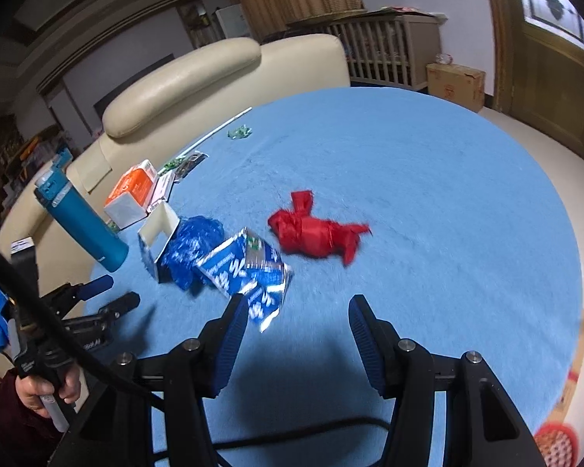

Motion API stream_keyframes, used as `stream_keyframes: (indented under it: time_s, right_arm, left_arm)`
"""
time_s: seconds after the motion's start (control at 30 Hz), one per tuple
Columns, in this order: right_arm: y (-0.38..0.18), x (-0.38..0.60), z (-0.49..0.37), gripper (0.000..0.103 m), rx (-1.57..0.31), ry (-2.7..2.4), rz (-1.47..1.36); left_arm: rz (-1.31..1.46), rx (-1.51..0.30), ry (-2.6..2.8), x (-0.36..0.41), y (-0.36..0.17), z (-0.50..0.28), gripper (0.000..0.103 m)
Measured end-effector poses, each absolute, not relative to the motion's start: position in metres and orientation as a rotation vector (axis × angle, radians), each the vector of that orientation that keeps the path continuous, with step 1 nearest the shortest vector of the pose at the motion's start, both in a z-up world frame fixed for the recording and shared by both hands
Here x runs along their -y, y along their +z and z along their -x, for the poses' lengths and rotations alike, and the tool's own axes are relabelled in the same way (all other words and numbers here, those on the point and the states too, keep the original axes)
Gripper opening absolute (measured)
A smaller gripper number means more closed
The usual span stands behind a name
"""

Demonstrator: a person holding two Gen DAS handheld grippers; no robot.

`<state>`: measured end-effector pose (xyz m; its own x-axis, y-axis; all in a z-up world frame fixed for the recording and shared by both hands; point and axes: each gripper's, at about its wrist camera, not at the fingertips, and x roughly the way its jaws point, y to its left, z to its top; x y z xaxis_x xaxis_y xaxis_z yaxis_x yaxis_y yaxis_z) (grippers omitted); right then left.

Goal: Collect trash
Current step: 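Grasp the red mesh bag with the right gripper while the left grasps the blue toothpaste box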

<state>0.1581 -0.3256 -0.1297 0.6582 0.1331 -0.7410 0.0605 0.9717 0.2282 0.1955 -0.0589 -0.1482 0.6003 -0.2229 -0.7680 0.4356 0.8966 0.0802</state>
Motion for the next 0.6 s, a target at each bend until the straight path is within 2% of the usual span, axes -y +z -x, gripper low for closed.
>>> stream_keyframes:
  time_s: [0.27,0.6]
  right_arm:
    - [-0.134,0.337,-0.221,0.058,-0.891,0.079,-0.125]
    - [-0.172,0.339,-0.285,0.057,-1.055,0.195,-0.097]
  left_arm:
    - [-0.336,-0.751,-0.434,0.066,-0.141,-0.210,0.069]
    - [-0.374,-0.683,-0.516,0.071,-0.142,-0.224,0.070]
